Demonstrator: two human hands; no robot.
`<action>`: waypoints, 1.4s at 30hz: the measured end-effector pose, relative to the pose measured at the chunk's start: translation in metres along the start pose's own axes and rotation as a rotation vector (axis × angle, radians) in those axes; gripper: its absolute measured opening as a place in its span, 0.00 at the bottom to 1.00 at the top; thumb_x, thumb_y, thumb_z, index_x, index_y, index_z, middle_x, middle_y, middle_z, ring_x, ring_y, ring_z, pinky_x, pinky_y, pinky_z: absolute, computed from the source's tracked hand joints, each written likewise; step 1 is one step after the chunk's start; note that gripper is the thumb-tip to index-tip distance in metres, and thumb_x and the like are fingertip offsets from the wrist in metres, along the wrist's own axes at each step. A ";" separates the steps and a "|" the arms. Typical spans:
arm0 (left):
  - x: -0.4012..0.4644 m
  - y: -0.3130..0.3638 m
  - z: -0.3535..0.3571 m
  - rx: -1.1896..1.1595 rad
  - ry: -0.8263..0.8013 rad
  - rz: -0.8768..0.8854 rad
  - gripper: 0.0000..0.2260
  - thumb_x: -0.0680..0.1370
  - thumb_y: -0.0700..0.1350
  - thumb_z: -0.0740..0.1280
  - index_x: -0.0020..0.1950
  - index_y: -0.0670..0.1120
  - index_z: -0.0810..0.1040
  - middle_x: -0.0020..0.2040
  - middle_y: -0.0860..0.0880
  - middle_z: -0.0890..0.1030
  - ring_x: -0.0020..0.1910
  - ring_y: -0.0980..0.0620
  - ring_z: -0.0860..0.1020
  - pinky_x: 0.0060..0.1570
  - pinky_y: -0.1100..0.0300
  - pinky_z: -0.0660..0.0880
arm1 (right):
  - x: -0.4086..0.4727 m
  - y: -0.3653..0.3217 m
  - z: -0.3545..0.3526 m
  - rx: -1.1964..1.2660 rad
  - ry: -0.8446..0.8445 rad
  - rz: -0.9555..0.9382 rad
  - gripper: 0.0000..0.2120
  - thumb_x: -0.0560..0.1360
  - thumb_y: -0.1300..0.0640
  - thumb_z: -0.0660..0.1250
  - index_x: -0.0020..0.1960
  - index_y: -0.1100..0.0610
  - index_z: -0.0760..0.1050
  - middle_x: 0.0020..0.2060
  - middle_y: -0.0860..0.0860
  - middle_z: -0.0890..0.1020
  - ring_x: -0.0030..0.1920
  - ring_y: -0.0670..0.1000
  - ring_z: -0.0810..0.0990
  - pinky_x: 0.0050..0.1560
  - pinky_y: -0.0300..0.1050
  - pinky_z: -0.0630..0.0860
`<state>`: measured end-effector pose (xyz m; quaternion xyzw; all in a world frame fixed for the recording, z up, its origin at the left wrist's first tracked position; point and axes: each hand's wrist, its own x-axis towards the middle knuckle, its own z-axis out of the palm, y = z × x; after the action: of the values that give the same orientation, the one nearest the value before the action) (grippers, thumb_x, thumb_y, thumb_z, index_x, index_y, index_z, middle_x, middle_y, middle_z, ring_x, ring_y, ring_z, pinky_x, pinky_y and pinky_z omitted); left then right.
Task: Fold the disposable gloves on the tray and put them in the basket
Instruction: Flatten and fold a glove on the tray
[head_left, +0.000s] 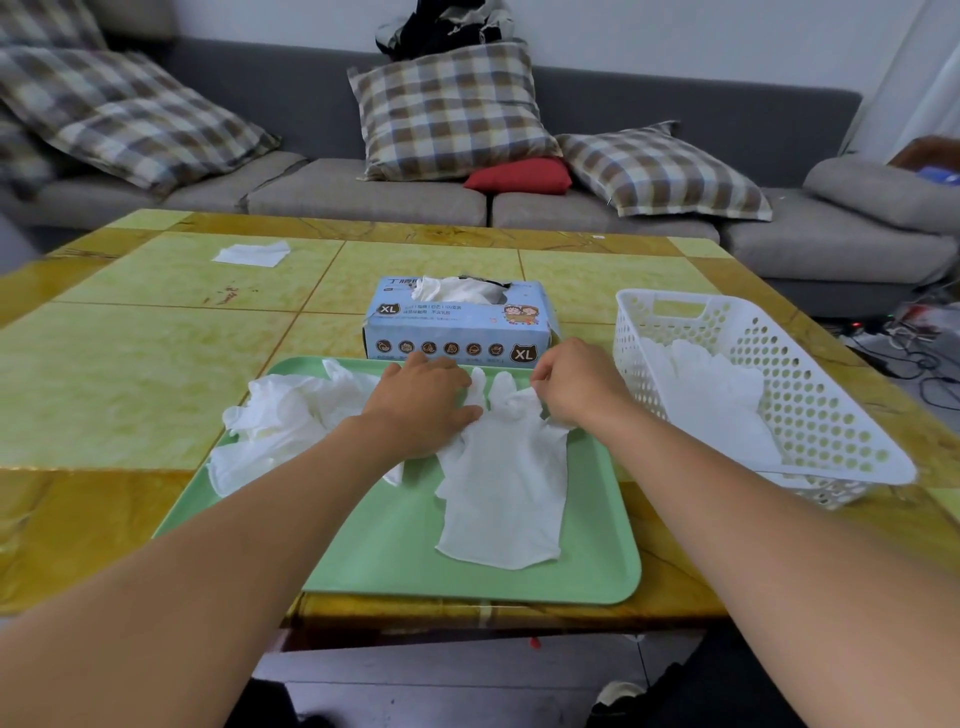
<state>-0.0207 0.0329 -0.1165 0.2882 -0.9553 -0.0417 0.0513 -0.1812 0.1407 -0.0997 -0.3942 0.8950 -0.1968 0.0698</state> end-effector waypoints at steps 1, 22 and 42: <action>-0.001 -0.002 -0.002 -0.033 0.029 0.011 0.24 0.80 0.62 0.63 0.73 0.53 0.71 0.72 0.52 0.72 0.69 0.46 0.67 0.68 0.46 0.66 | 0.002 -0.001 0.002 0.019 -0.020 0.000 0.04 0.76 0.62 0.70 0.48 0.56 0.84 0.47 0.53 0.85 0.46 0.55 0.82 0.49 0.50 0.82; -0.012 -0.005 0.002 0.138 -0.166 0.168 0.27 0.82 0.64 0.55 0.80 0.56 0.60 0.78 0.53 0.63 0.70 0.45 0.64 0.68 0.47 0.63 | 0.001 -0.016 -0.003 0.414 -0.219 0.168 0.07 0.74 0.56 0.76 0.44 0.58 0.80 0.34 0.53 0.79 0.29 0.49 0.74 0.29 0.36 0.70; -0.076 -0.105 -0.049 -0.265 -0.229 -0.085 0.29 0.75 0.56 0.74 0.75 0.59 0.68 0.71 0.59 0.70 0.67 0.57 0.69 0.65 0.60 0.64 | -0.038 -0.109 0.050 0.028 -0.278 -0.579 0.16 0.73 0.56 0.76 0.60 0.56 0.82 0.56 0.53 0.83 0.55 0.54 0.81 0.55 0.49 0.77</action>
<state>0.1058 -0.0150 -0.0850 0.3126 -0.9279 -0.2018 -0.0220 -0.0676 0.0867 -0.1025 -0.6548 0.7246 -0.1652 0.1377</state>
